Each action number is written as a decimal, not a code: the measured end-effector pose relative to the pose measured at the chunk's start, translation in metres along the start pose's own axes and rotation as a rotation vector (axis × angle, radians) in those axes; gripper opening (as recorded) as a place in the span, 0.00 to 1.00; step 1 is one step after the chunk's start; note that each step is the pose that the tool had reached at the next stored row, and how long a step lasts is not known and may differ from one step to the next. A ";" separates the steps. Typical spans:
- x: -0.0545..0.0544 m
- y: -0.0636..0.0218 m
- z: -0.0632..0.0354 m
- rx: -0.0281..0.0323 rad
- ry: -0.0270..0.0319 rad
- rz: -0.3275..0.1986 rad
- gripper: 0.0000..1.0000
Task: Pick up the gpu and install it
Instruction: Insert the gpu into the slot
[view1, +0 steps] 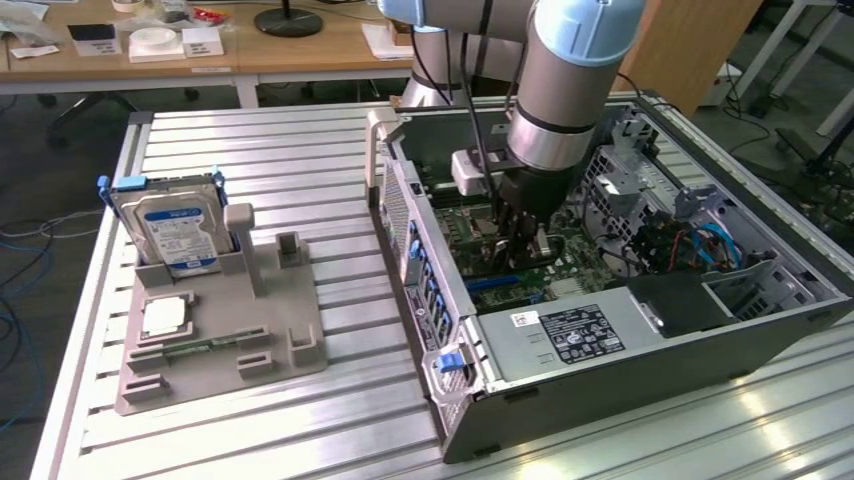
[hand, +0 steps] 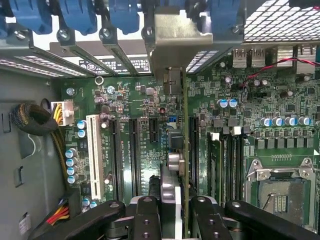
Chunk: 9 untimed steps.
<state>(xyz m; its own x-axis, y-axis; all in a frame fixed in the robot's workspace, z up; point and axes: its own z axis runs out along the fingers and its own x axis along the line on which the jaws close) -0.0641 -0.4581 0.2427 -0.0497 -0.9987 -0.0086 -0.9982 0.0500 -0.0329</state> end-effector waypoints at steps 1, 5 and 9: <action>0.000 0.0000 0.0001 0.0000 -0.0002 0.000 0.28; 0.000 0.0007 0.0010 0.0002 -0.0006 0.000 0.28; 0.001 0.0007 0.0032 -0.0004 -0.0003 0.000 0.28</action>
<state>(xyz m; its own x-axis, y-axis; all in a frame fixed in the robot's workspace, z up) -0.0648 -0.4591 0.2395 -0.0500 -0.9987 -0.0089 -0.9982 0.0503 -0.0326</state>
